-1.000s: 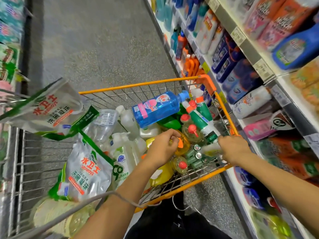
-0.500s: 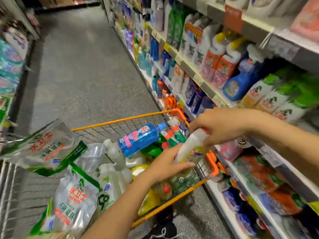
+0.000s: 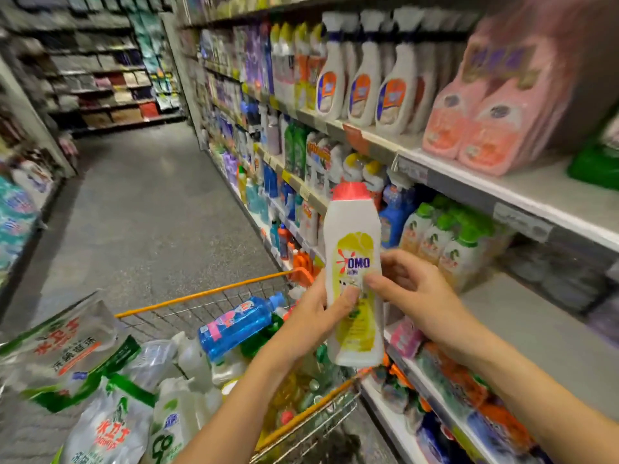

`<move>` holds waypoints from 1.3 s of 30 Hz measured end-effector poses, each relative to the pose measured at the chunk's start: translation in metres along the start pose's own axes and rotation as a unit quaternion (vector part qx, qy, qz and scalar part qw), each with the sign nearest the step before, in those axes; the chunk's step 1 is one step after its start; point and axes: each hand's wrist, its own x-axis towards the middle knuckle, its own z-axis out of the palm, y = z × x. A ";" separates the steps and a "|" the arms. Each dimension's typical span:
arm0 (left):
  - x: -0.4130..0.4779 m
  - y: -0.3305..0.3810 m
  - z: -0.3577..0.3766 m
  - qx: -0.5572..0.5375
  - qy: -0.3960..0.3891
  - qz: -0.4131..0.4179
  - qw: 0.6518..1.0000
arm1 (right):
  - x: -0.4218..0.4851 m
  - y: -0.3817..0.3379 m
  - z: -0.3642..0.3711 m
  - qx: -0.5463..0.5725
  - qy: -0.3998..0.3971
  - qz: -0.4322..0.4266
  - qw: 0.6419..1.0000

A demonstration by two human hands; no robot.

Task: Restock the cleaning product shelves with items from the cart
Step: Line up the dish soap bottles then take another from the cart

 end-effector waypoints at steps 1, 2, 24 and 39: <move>0.000 0.007 0.008 -0.006 -0.015 0.008 1.000 | -0.006 -0.007 -0.004 0.007 0.018 -0.007 1.000; 0.000 0.013 0.016 -0.012 -0.029 0.014 0.999 | -0.010 -0.014 -0.009 0.006 0.032 -0.011 0.999; 0.223 0.319 0.112 -0.106 -0.220 0.341 0.908 | 0.126 -0.297 -0.189 -0.197 0.252 -0.265 0.910; 0.367 0.392 0.190 -0.031 -0.298 0.371 0.879 | 0.175 -0.377 -0.293 -0.391 0.356 -0.144 0.837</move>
